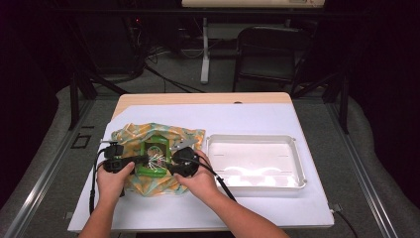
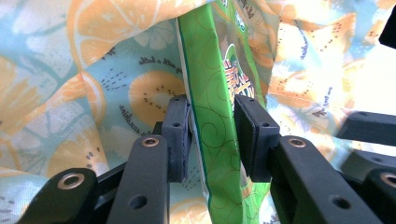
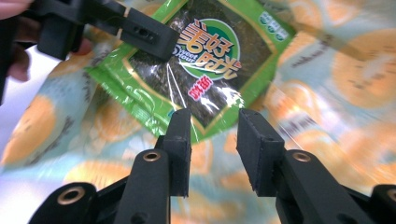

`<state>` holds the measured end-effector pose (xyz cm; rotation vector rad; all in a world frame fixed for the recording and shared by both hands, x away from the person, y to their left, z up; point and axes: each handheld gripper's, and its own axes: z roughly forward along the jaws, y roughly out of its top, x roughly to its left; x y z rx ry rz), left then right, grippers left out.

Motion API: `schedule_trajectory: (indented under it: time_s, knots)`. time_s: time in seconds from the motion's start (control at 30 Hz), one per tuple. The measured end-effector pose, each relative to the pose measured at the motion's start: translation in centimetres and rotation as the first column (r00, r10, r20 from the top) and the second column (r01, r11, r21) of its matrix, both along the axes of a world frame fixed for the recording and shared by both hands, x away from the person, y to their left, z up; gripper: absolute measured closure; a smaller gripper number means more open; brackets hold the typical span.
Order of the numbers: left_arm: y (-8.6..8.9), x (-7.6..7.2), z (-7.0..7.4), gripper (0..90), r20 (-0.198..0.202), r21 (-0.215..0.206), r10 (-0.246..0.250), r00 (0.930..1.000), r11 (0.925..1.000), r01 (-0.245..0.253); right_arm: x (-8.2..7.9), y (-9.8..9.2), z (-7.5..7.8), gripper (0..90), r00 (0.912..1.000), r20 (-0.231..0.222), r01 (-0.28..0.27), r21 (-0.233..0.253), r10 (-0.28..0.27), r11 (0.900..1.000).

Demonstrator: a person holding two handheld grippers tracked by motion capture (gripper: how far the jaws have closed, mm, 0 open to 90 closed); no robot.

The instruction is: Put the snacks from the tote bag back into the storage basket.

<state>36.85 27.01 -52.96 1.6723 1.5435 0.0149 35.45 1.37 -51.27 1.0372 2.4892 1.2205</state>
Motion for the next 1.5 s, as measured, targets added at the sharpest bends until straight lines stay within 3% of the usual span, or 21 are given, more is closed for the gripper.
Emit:
schedule_trajectory:
  time_s: [0.33,0.5,0.6,0.67,0.93,1.1,1.17,1.37,1.5]
  knots:
    - [0.3,-0.4,0.2,71.1,0.012,-0.058,0.002,0.9999,0.9983,-0.002,-2.2,-5.3,1.1,63.0,0.9999,0.003,0.014,0.072,-0.014,0.997]
    - [0.5,-0.5,0.2,71.9,0.003,-0.093,0.012,0.9999,0.9956,-0.012,-2.5,-8.2,1.3,62.2,0.9982,0.028,0.049,0.121,-0.053,0.991]
    - [0.8,-0.5,0.3,72.3,0.003,-0.105,0.014,0.9999,0.9944,-0.013,-2.3,-9.9,1.1,62.2,0.9956,0.015,0.089,0.164,-0.092,0.982]
    - [0.9,-0.5,0.3,72.4,-0.004,-0.118,0.018,0.9998,0.9929,-0.019,-2.2,-10.6,1.0,62.2,0.9945,0.001,0.103,0.160,-0.105,0.982]
    - [0.8,-1.4,0.3,72.5,-0.027,-0.131,0.012,0.9996,0.9912,-0.016,-2.2,-11.8,0.7,62.1,0.9914,-0.001,0.129,0.184,-0.131,0.974]
    - [1.0,-2.1,0.1,72.5,-0.033,-0.114,0.008,0.9994,0.9934,-0.012,-2.2,-12.2,0.9,61.9,0.9902,0.004,0.136,0.190,-0.140,0.972]
    - [0.8,-2.3,0.1,72.5,-0.025,-0.127,0.026,0.9993,0.9914,-0.029,-2.2,-12.3,0.9,61.9,0.9897,0.005,0.139,0.190,-0.143,0.972]
    - [0.7,-2.4,0.5,72.6,0.008,-0.109,0.025,0.9997,0.9937,-0.024,-2.2,-12.3,0.8,61.6,0.9893,-0.002,0.143,0.194,-0.146,0.971]
    - [0.9,-2.2,0.7,72.6,0.011,-0.139,0.041,0.9991,0.9896,-0.039,-2.1,-12.3,0.5,61.6,0.9897,-0.006,0.141,0.185,-0.143,0.972]
